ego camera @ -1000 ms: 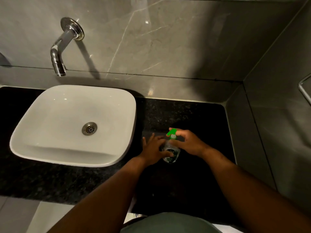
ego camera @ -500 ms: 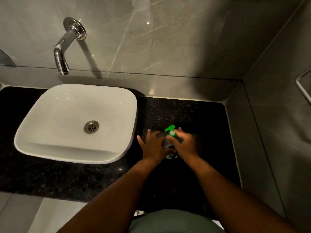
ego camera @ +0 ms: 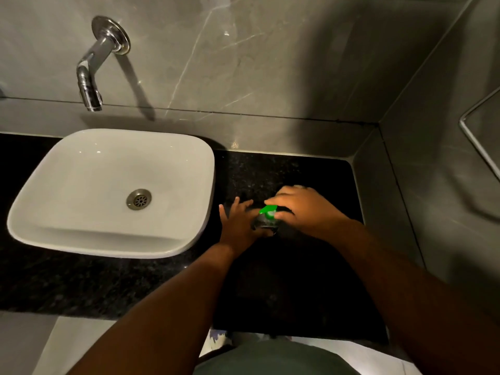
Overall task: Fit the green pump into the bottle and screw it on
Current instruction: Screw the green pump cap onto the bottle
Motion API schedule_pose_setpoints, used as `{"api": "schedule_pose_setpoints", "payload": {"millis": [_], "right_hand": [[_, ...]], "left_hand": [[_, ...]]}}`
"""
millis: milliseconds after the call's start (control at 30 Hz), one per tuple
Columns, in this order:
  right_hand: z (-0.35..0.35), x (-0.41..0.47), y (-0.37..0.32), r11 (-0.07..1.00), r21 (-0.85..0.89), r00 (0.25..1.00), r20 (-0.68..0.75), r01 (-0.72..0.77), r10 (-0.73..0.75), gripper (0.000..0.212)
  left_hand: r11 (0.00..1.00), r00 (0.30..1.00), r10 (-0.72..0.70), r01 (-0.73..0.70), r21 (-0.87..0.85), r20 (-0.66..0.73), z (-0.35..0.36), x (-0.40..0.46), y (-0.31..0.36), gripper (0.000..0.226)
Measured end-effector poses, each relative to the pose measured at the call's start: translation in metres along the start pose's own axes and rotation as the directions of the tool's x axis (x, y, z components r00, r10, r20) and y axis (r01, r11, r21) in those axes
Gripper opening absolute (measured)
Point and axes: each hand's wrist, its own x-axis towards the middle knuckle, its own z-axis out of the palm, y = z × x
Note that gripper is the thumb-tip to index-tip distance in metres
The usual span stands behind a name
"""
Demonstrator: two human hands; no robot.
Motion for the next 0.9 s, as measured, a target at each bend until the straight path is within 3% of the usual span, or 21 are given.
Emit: {"api": "schedule_pose_setpoints", "payload": {"millis": [267, 433, 900], "right_hand": [[-0.028, 0.018, -0.005, 0.886, -0.330, 0.941, 0.204, 0.326, -0.270, 0.025], [-0.036, 0.018, -0.001, 0.812, -0.395, 0.897, 0.294, 0.429, -0.331, 0.034], [-0.033, 0.018, 0.001, 0.839, -0.339, 0.889, 0.332, 0.426, -0.317, 0.031]], "left_hand": [[1.000, 0.999, -0.013, 0.014, -0.011, 0.052, -0.007, 0.002, 0.003, 0.061], [1.000, 0.996, -0.016, 0.016, 0.000, 0.088, -0.011, 0.002, 0.007, 0.052], [1.000, 0.995, -0.021, 0.024, -0.020, 0.100, -0.016, 0.003, 0.009, 0.041]]}}
